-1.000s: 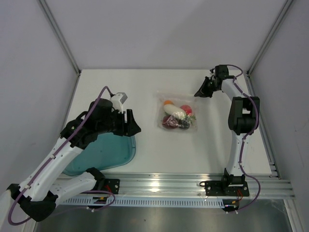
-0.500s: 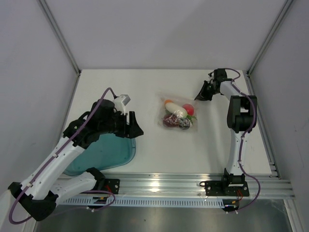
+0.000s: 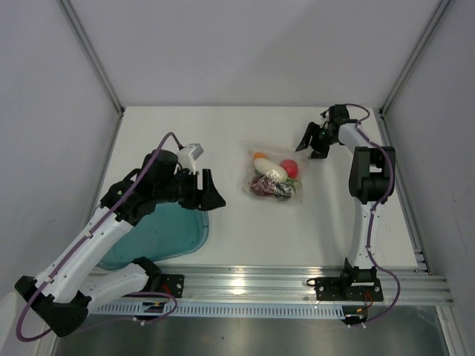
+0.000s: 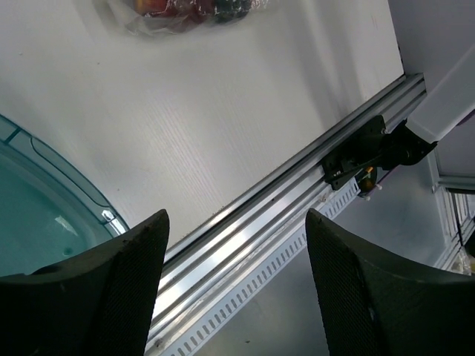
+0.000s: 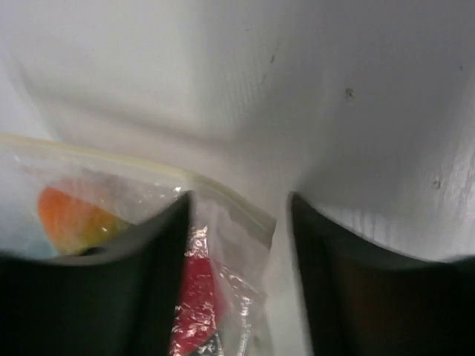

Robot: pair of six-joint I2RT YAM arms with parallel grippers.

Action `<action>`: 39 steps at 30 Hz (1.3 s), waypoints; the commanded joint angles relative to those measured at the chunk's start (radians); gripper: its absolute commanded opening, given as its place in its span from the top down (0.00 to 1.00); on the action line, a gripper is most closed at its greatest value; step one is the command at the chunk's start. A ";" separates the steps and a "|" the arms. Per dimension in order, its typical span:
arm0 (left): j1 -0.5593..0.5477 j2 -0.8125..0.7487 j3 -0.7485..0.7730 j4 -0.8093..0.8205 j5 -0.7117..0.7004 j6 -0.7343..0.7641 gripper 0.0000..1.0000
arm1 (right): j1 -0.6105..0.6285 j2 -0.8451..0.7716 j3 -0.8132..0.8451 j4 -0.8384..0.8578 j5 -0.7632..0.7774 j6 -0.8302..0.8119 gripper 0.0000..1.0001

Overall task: Place the food in the zip-top bag and seal the zipper
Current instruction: Place the zipper food storage bag at the center of the board, then reset both arms

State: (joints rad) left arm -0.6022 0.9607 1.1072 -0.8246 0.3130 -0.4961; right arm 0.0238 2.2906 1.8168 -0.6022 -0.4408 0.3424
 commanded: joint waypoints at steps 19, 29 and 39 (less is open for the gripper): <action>0.108 -0.057 -0.158 0.203 0.176 -0.101 0.00 | 0.059 -0.732 -0.505 -0.013 0.175 -0.006 0.01; 0.209 -0.175 -0.481 0.675 0.379 -0.291 0.01 | 0.100 -1.344 -1.013 0.067 0.112 0.133 0.01; 0.219 -0.399 -0.857 1.097 0.443 -0.505 0.01 | 0.107 -1.856 -1.280 -0.093 0.093 0.306 0.01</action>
State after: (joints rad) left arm -0.3920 0.6556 0.3527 0.0269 0.7040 -0.8875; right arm 0.1257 0.5198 0.5873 -0.6373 -0.3386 0.5686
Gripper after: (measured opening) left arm 0.994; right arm 0.993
